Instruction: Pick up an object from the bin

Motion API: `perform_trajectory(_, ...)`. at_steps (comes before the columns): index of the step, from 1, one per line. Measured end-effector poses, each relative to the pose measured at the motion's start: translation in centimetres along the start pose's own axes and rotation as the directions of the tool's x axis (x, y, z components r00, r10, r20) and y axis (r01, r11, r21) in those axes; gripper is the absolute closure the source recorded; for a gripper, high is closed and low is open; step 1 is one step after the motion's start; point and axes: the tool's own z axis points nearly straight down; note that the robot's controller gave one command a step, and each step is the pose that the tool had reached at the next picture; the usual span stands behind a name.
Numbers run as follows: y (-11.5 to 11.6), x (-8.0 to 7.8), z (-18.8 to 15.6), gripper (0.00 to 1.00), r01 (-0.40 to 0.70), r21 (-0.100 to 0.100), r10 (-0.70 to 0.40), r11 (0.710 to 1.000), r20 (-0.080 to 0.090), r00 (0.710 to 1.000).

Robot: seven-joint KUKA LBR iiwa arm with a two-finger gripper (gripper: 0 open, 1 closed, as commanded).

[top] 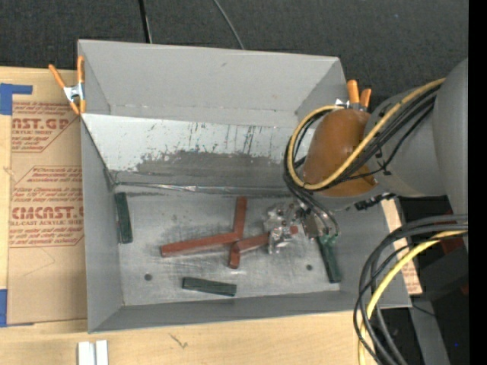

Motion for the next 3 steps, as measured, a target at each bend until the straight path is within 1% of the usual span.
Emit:
perform_trajectory(1,0.0,0.0,0.0,1.00,0.000,0.000,0.000,1.000,0.001,1.000)
perform_trajectory(2,-0.9,-0.5,-17.1,1.00,-0.003,0.001,0.003,1.000,0.009,1.000)
perform_trajectory(3,-0.9,-0.5,-17.0,1.00,-0.003,0.001,0.003,1.000,0.007,1.000)
